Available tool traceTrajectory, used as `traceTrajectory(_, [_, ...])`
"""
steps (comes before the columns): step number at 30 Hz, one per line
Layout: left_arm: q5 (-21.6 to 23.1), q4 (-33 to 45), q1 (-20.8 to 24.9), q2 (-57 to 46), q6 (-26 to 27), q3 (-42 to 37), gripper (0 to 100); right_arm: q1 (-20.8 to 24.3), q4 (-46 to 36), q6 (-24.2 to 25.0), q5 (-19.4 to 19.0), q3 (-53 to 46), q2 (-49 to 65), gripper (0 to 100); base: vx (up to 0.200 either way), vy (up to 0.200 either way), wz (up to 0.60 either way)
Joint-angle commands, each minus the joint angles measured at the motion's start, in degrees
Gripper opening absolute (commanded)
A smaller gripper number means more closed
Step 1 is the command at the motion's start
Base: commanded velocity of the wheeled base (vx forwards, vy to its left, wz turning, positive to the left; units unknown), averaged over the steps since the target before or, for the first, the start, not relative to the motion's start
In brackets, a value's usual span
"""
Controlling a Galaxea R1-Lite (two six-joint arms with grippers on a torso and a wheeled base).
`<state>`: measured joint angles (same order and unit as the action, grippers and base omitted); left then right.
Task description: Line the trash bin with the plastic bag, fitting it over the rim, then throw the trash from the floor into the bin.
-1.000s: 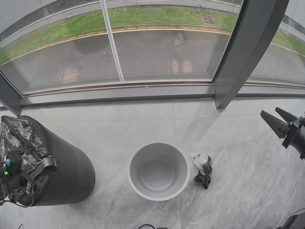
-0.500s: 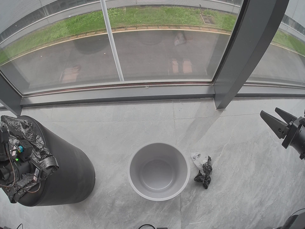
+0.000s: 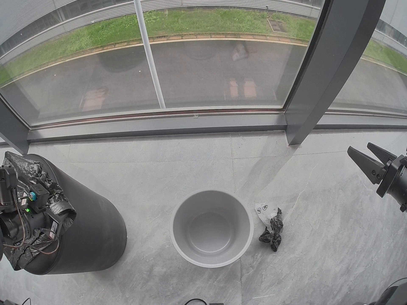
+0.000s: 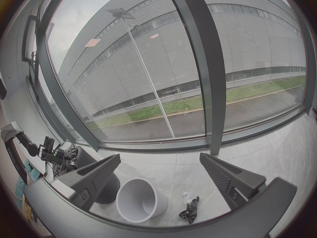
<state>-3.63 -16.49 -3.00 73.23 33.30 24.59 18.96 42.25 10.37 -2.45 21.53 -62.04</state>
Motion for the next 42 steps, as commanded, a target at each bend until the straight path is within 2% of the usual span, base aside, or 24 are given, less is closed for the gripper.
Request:
traceTrajectory(1, [-0.50,0.23,0.19,-1.25,0.01,-0.15,0,0.03,0.02,0.00,-0.01,0.00,0.34,100,0.000,0.000,0.00])
traceTrajectory(11, [0.29,0.23,0.80,-9.95,-1.84,-0.95,0,0.03,0.02,-0.18,-0.01,0.00,0.34,100,0.000,0.000,0.00])
traceTrajectory(17, [3.02,0.23,1.59,-16.01,-5.27,0.99,0,0.03,-0.07,-0.18,-0.19,-0.08,0.16,100,0.000,0.000,0.00])
traceTrajectory(21, [4.34,0.15,2.74,-17.33,-10.28,3.80,0,0.12,-0.24,0.00,-0.19,-0.26,-0.19,100,0.000,0.000,0.00])
traceTrajectory(23, [4.34,0.23,4.14,-16.72,-14.94,6.70,0,0.03,-0.24,-0.18,-0.10,-0.61,-0.28,100,0.000,0.000,0.00])
traceTrajectory(30, [3.19,0.23,12.58,-9.68,-28.03,19.80,0,0.12,-0.24,-0.18,-0.01,-1.31,-1.86,100,0.000,0.000,0.00])
traceTrajectory(32, [1.17,0.23,16.01,-7.75,-30.58,22.52,0,0.12,-0.42,-0.18,-0.01,-1.67,-2.47,100,0.000,0.000,0.00])
traceTrajectory(34, [0.64,0.15,16.62,-7.49,-30.93,22.87,0,0.12,-0.50,-0.18,-0.10,-1.75,-2.56,100,0.000,0.000,0.00])
traceTrajectory(35, [-6.47,-0.03,22.86,-4.23,-34.80,25.60,0,0.20,0.02,-0.79,-0.10,-2.81,-3.35,100,0.000,0.000,0.00])
traceTrajectory(38, [-15.44,-1.17,29.63,-0.72,-38.75,29.02,0,1.35,0.02,-0.53,-0.01,-2.90,-3.26,100,0.000,0.000,0.00])
traceTrajectory(39, [-17.81,-1.70,31.39,0.34,-39.28,29.64,0,2.05,0.02,-0.44,-0.01,-2.90,-3.18,100,0.000,0.000,0.00])
traceTrajectory(42, [-20.80,-3.55,34.73,2.53,-39.54,29.90,0,3.46,0.02,-0.53,0.17,-3.07,-3.09,100,0.000,0.000,0.00])
